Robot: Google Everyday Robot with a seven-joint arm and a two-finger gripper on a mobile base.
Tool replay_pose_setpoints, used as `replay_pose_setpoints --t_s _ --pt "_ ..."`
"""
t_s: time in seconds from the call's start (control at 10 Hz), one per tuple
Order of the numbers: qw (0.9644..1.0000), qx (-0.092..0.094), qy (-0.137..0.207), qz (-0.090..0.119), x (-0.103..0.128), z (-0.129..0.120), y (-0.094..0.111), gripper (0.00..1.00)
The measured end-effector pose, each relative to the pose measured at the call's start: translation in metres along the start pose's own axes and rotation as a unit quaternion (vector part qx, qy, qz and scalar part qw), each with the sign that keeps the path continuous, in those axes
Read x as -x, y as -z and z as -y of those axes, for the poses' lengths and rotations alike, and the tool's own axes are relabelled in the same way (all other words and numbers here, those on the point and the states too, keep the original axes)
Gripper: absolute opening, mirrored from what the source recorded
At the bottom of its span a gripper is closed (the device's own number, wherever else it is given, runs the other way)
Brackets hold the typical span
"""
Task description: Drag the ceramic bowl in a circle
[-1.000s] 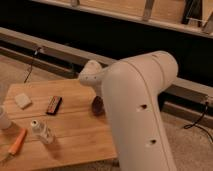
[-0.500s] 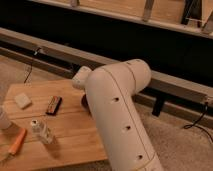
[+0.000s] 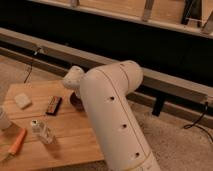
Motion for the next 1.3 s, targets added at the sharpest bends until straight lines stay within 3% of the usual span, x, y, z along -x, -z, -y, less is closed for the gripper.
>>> replay_pose_setpoints --t_s 0.3,0.6,0.8,1.0,1.2,1.3 --pt "0.9985 0.014 0.047 0.022 -0.008 -0.024 0.027 0.0" --pt "0.9941 0.025 0.104 0.018 -0.033 -0.058 0.041 0.0" --pt "0.9865 0.033 0.16 0.002 -0.066 -0.087 0.048 0.0" --pt "0.9785 0.033 0.203 -0.013 -0.094 -0.1 0.052 0.0" --pt "0.9733 0.031 0.226 -0.025 -0.115 -0.1 0.059 0.0" --pt "0.969 0.028 0.243 -0.035 -0.135 -0.095 0.065 0.0"
